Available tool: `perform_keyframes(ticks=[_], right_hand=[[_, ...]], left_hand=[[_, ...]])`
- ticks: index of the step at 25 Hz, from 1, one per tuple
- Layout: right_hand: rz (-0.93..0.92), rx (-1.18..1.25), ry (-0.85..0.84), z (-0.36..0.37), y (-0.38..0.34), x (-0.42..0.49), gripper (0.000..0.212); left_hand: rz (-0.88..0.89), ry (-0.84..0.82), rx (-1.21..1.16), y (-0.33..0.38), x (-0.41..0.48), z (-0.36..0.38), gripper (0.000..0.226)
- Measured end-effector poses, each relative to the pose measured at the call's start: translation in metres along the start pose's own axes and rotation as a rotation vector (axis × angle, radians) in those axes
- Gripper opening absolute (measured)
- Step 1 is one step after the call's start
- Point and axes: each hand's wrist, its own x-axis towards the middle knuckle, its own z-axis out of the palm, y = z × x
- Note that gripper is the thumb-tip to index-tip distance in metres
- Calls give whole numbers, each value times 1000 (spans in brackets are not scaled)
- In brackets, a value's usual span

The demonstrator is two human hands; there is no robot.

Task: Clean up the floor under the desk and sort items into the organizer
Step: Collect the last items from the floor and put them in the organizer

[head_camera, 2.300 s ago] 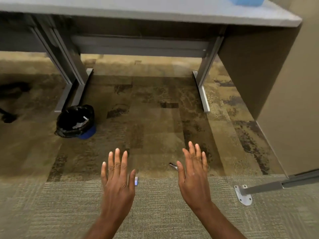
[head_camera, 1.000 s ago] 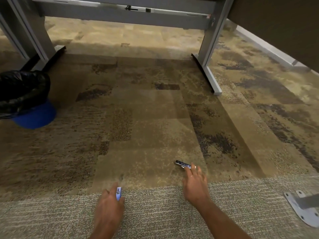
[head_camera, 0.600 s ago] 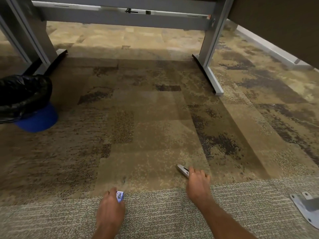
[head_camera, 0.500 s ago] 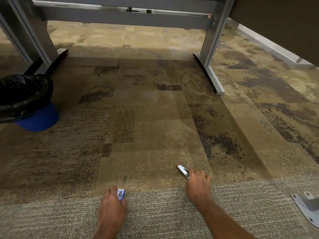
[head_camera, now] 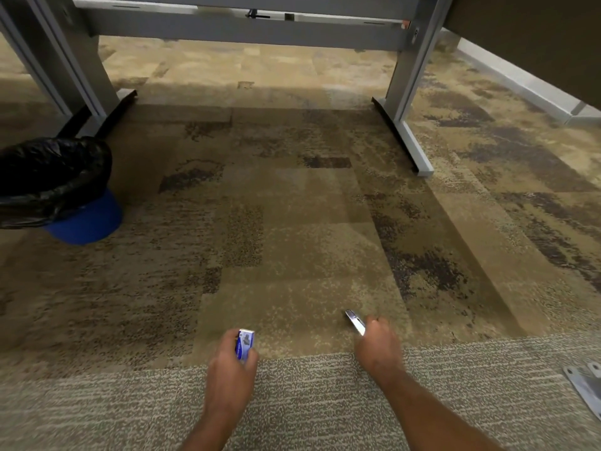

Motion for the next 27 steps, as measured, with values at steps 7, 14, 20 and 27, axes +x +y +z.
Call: perform_keyframes(ticks=[7,14,20,27], right_hand=[[-80,335,132,-15,-36,-22,36],[-147,558,223,-106,-83,-74,49],[-196,671,304,-288,-132,-126,49],[-358,812,539,-571,-193,-174,46]], left_hand=[[-63,66,-299,19,-1,4,30],[-89,100,-533,89,-21,-38,21],[69,91,-576,232,-67,-155,14],[288,86,-554,465,-110,-323,14]])
